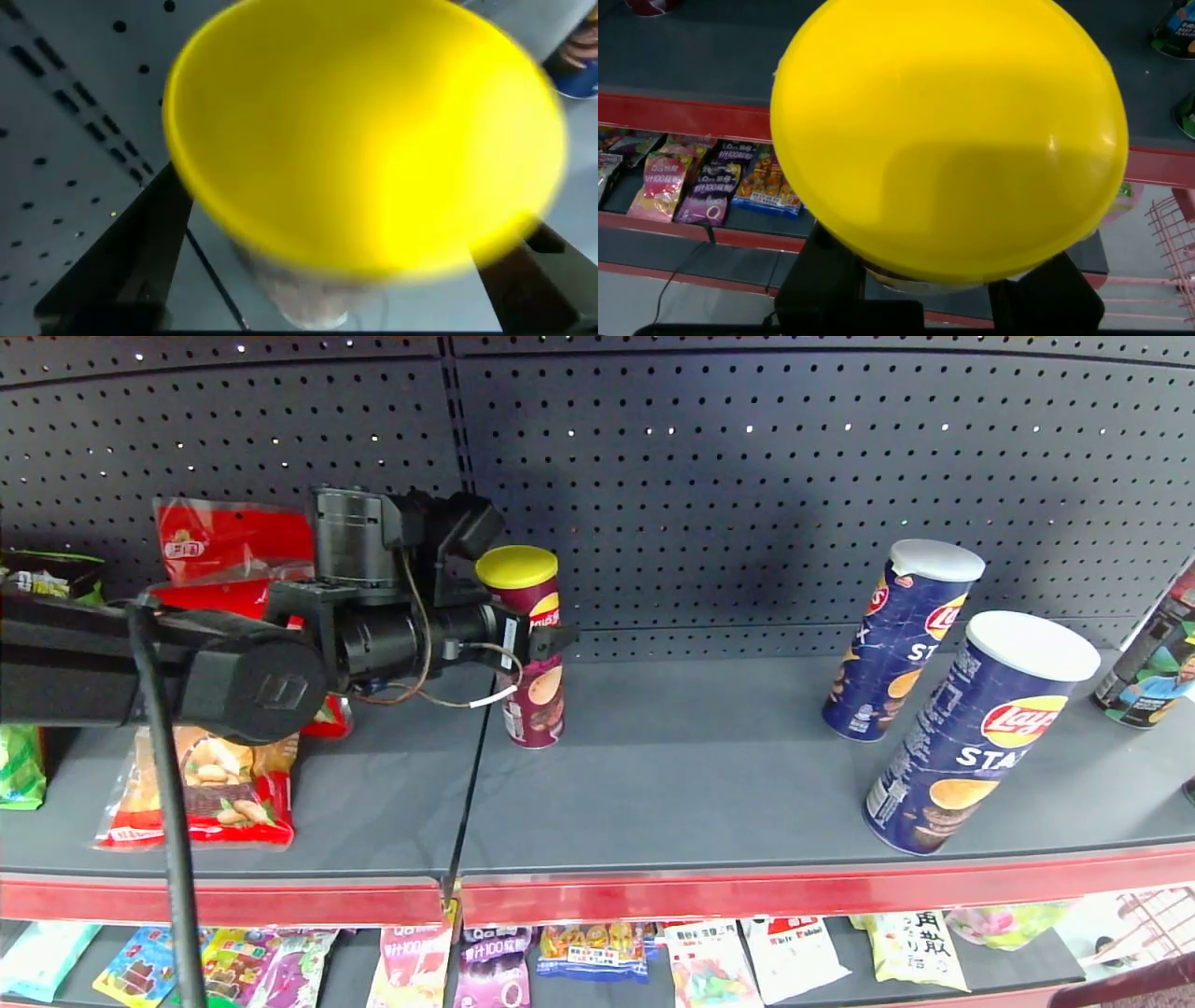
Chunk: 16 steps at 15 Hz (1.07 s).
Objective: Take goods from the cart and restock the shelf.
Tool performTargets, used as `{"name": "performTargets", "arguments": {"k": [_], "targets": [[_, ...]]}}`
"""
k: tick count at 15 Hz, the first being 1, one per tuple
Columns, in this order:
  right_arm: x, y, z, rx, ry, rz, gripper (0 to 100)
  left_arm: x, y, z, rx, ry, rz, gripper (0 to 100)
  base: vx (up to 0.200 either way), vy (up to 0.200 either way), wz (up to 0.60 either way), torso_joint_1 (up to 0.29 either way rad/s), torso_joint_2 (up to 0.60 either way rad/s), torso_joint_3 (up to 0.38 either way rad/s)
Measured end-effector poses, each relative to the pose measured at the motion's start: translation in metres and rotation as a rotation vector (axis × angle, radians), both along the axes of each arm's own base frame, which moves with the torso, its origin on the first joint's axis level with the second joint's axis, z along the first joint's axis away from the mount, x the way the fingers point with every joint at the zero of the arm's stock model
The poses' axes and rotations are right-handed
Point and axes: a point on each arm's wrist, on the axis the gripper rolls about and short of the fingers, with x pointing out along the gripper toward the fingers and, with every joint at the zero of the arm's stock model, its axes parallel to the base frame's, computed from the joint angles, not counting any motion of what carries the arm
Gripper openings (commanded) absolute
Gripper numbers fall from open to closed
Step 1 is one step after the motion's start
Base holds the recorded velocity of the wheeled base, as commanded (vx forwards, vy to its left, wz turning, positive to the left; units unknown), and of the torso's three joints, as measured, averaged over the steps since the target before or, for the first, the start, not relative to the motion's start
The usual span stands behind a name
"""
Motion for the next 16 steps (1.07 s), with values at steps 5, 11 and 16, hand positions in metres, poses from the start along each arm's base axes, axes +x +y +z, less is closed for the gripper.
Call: {"name": "performTargets", "arguments": {"k": [5,11,16], "targets": [[0.001,0.0,0.0,0.0,0.006,0.0,0,0.008,-0.004,-0.01,0.003,0.022,-0.029,0,0.0,0.0,0.0,0.0,0.0,0.0],[0.001,0.0,-0.001,0.0,0.012,0.001,0,-0.002,-0.003,-0.009,-0.028,0.052,-0.177,0,0.0,0.0,0.0,0.0,0.0,0.0],[0.001,0.0,0.001,0.001,0.005,0.005,0,-0.031,0.016,-0.002,-0.013,0.005,-0.431,0,0.0,0.0,0.0,0.0,0.0,0.0]]}}
